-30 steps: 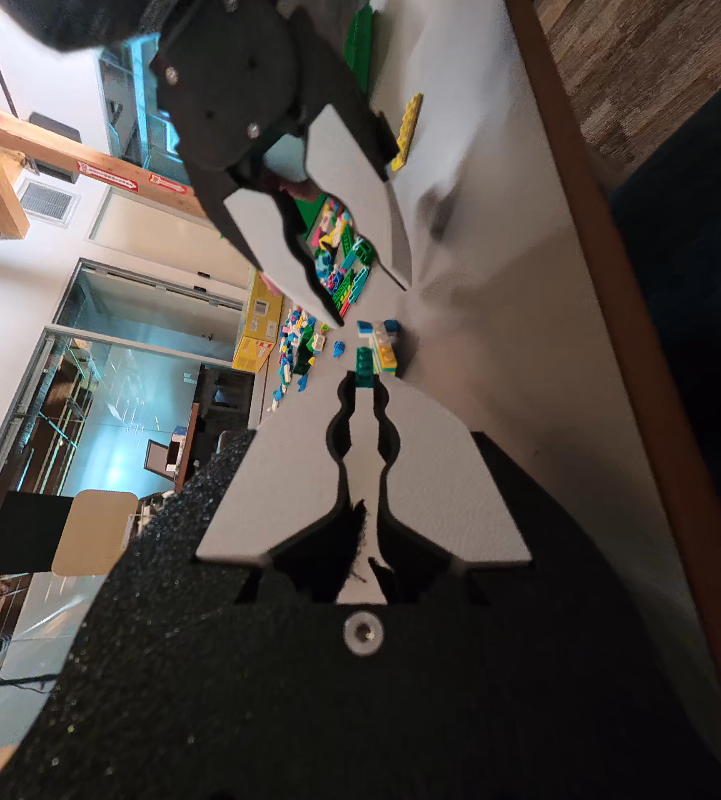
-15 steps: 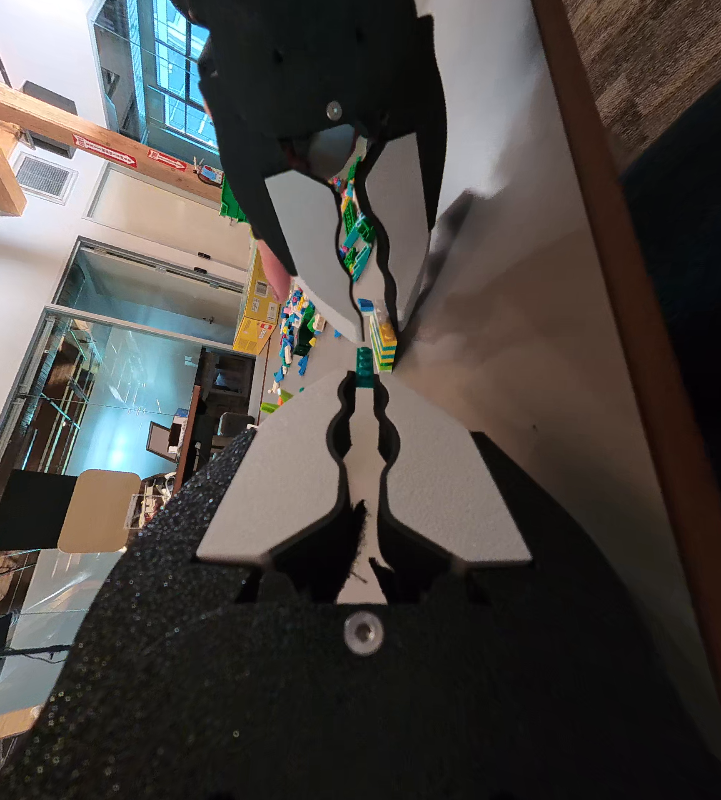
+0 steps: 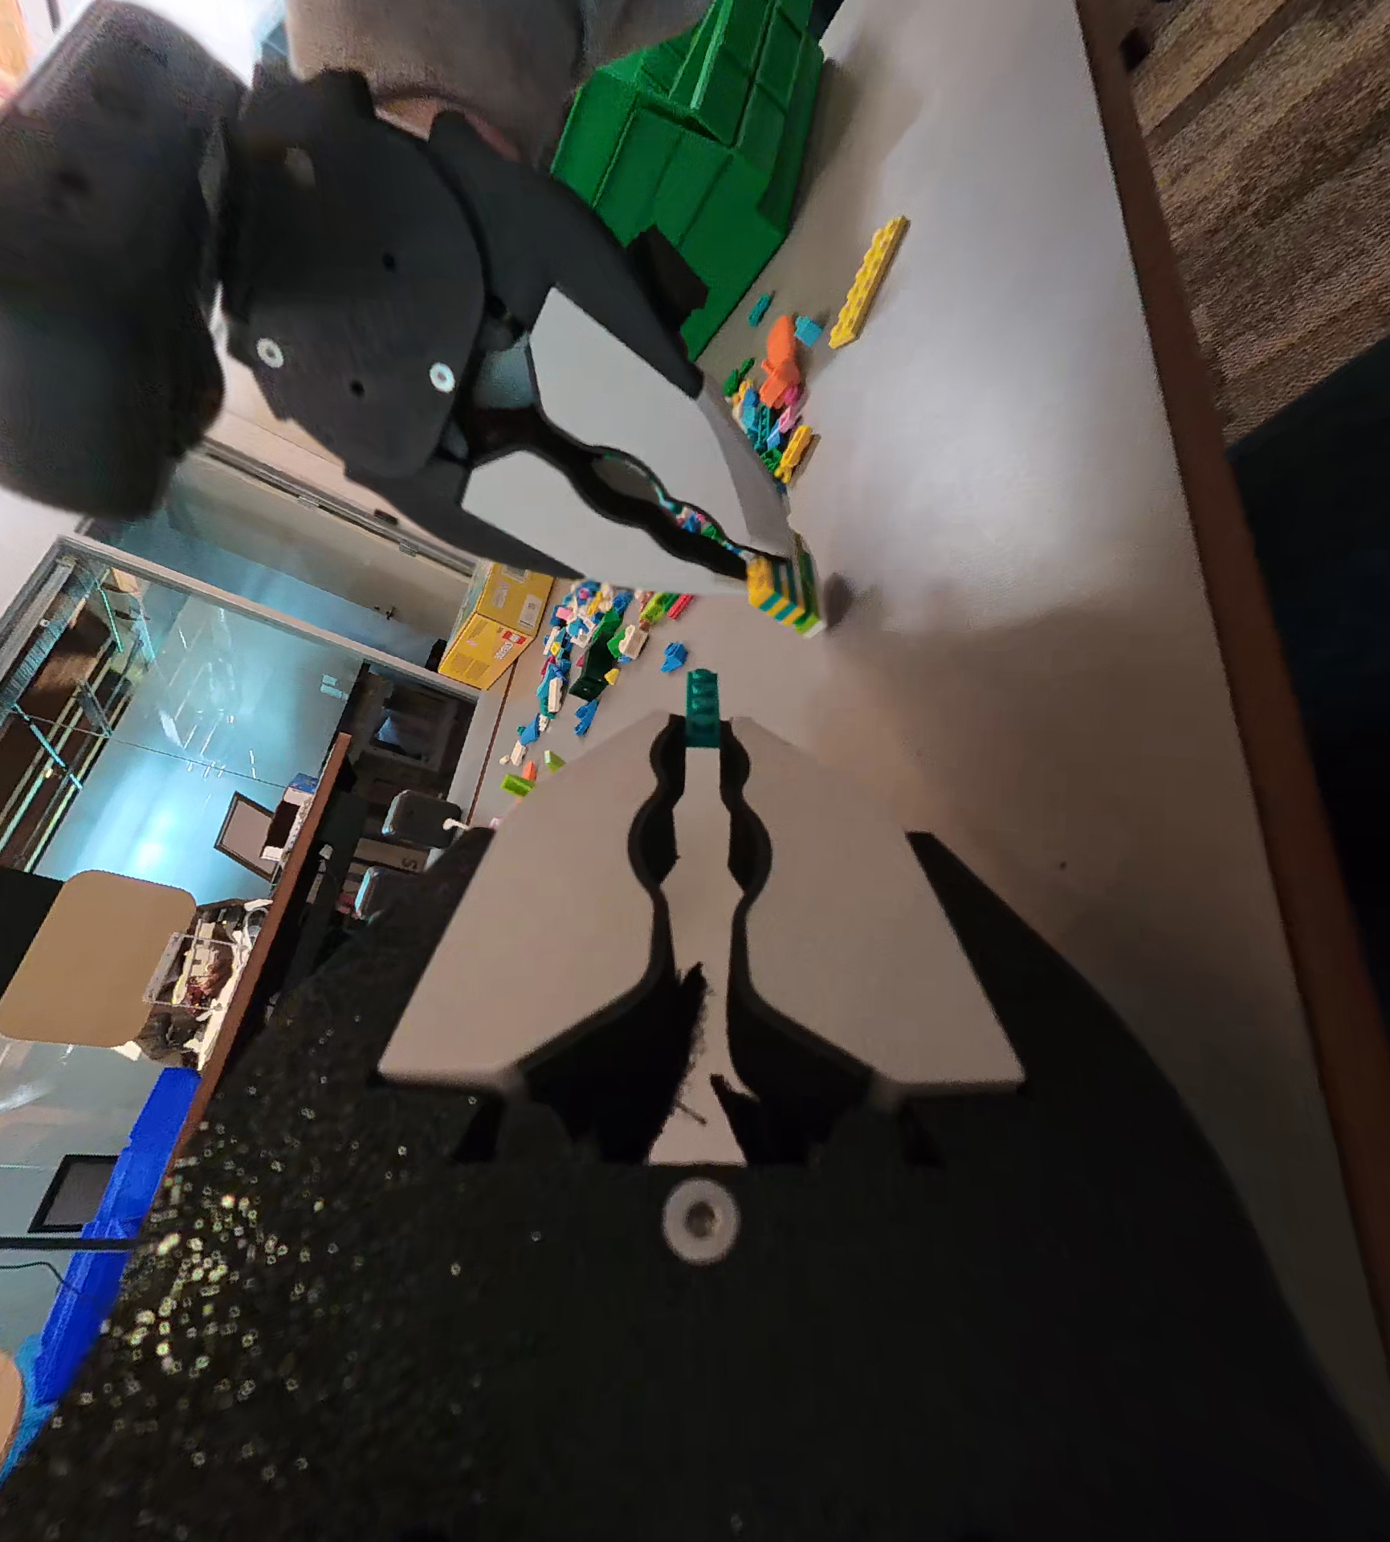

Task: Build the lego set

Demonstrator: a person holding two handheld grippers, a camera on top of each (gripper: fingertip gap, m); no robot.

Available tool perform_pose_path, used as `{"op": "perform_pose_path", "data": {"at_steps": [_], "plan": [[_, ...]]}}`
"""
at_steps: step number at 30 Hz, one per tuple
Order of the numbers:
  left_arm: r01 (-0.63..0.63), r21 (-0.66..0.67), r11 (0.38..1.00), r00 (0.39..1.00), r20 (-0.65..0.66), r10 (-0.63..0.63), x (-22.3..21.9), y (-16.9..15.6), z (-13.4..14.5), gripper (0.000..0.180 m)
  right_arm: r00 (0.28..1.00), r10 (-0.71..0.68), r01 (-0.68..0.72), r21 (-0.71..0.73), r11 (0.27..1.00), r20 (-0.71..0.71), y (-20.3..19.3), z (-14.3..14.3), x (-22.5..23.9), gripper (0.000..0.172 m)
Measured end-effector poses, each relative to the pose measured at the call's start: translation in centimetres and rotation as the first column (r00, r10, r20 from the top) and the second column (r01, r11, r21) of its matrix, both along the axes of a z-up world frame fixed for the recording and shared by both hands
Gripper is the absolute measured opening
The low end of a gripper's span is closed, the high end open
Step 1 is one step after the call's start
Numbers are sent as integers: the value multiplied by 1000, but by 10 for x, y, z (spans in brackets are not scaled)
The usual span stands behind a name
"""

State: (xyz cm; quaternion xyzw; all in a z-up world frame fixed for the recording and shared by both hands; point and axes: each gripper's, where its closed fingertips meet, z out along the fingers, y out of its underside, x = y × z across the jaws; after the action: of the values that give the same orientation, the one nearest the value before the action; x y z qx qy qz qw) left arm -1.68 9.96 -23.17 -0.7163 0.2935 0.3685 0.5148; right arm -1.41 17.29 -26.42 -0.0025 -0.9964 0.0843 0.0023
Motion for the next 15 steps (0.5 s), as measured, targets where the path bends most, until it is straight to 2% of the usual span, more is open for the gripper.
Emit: {"op": "perform_pose_path", "data": {"at_steps": [1,6,15], "plan": [[0,-2,1000,1000,5,0,0,0,-1,8,1000,4,-5,20,1000,20,1,-3,-1,7],[9,-9,1000,1000,23,-9,2,1,-3,8,999,8,-9,22,1000,51,-3,-6,-3,7],[16,0,1000,999,33,-16,3,5,-1,8,999,-23,27,-79,997,46,-1,-7,-1,20]]}}
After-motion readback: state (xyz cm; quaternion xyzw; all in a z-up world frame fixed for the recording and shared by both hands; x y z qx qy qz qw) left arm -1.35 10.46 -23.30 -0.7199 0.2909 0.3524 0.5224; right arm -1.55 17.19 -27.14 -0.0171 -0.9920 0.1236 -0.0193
